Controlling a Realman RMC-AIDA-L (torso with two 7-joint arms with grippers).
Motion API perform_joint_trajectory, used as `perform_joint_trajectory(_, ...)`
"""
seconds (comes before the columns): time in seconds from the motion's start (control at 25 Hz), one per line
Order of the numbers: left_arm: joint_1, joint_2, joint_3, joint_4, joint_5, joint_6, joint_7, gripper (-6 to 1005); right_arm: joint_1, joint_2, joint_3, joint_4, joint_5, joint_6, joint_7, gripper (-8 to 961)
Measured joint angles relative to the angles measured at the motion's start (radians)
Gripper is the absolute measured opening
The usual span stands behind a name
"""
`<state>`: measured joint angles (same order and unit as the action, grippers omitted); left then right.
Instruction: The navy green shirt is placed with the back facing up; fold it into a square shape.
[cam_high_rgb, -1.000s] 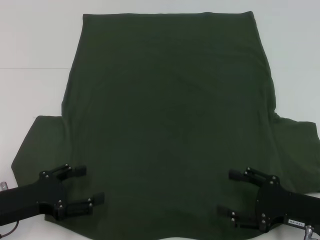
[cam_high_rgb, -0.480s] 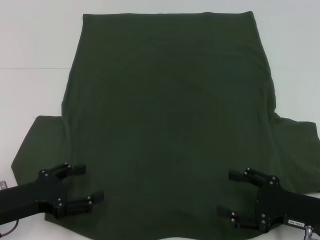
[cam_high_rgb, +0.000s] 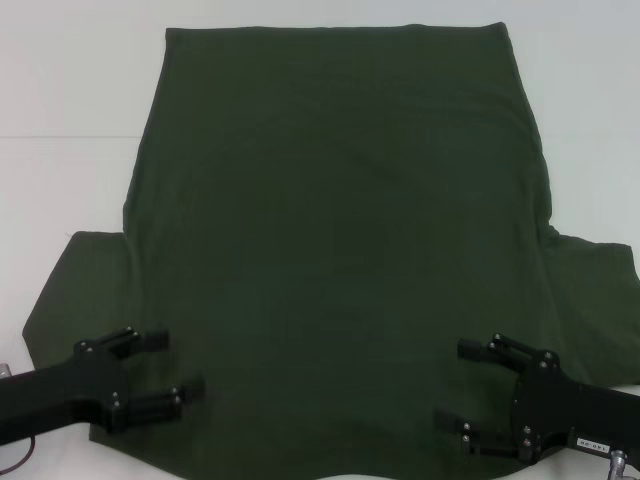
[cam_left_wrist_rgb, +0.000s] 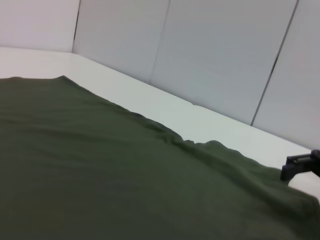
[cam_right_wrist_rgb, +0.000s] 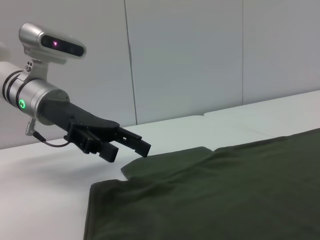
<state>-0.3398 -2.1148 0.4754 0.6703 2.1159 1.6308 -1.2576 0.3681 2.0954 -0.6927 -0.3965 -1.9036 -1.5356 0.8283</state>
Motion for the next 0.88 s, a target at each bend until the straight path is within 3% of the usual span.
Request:
perform_joint_trajectory(0.12,-0.012,0.017,-0.001,0.003,-0.001,0.001,-0.159,945,0.000,0.000,0.001,0.007,0.000,0.001,0.000,924)
perform_joint_trajectory(0.24,-0.029,0.049,0.002,0.007,0.004,0.016,-0.355,945,0.000,0.000,0.001,0.008,0.000,0.002,0.000,924)
perform_joint_trajectory(0.44,-0.073,0.124,0.003,0.022,0.061,0.004,-0.714,945,0.000,-0.001,0.000,0.009,0.000,0.003,0.000,925)
perform_joint_trajectory(0.72,-0.092,0.160,0.006,0.173,0.207,-0.015,-1.102,945,0.000,-0.002,-0.002,0.010,-0.002,0.002,0.005,924)
perform_joint_trajectory(0.88,-0.093,0.172,0.007,0.246,0.267,-0.018,-1.232,945,0.000,-0.002,-0.002,0.010,-0.002,0.002,0.004,925)
